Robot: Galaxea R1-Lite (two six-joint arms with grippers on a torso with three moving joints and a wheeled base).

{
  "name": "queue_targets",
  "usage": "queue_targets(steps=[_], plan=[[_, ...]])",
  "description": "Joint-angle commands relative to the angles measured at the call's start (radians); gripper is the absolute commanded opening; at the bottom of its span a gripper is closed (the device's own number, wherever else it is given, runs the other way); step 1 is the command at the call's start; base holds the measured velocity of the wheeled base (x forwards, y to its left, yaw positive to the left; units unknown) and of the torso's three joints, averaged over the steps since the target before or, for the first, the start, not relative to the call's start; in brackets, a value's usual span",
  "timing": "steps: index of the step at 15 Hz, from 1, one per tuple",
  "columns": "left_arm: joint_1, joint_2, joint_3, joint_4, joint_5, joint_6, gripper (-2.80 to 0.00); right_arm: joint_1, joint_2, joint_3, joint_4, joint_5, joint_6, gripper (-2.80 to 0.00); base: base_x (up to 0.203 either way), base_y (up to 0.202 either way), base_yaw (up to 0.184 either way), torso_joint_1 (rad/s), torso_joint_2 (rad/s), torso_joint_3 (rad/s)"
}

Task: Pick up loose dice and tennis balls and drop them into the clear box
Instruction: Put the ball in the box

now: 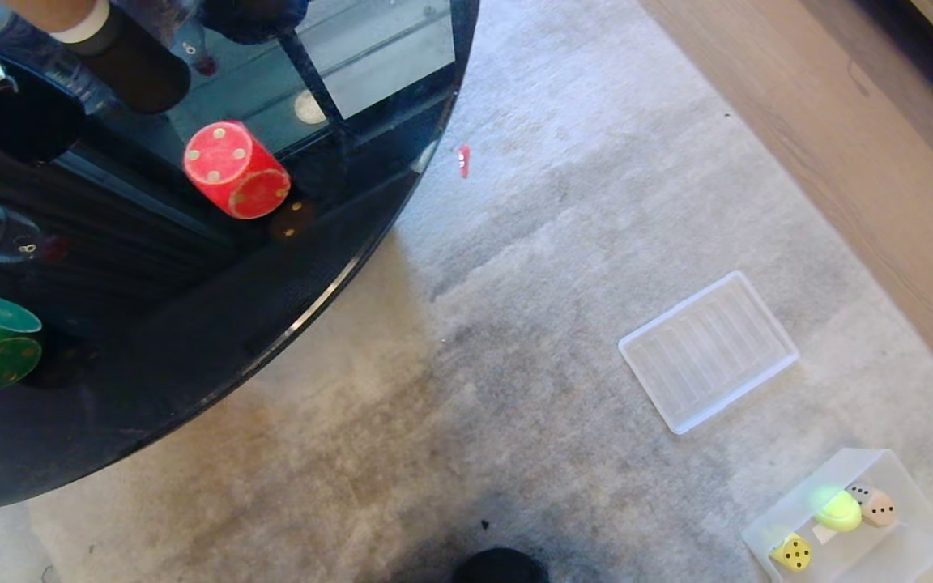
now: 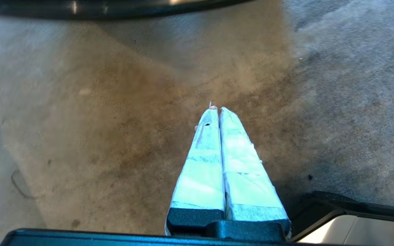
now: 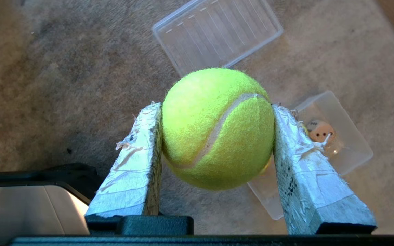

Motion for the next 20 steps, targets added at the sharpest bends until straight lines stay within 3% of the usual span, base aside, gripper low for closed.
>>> queue_targets(steps=[1, 13, 20], plan=[[0.001, 0.0, 0.0, 0.0, 0.001, 0.001, -2.8, 0.001, 0.001, 0.0, 0.001, 0.0, 0.001, -2.8, 0.004, 0.007, -0.123, 0.007, 0.0, 0.002], [0.001, 0.0, 0.0, 0.0, -0.001, -0.001, -2.8, 0.0, 0.001, 0.0, 0.001, 0.0, 0.001, -2.8, 0.002, 0.011, -0.163, 0.002, 0.0, 0.002], [0.001, 0.0, 0.0, 0.0, 0.001, -0.007, -2.8, 0.001, 0.003, 0.0, 0.001, 0.0, 0.001, -2.8, 0.0, 0.001, -0.026, 0.001, 0.0, -0.058]])
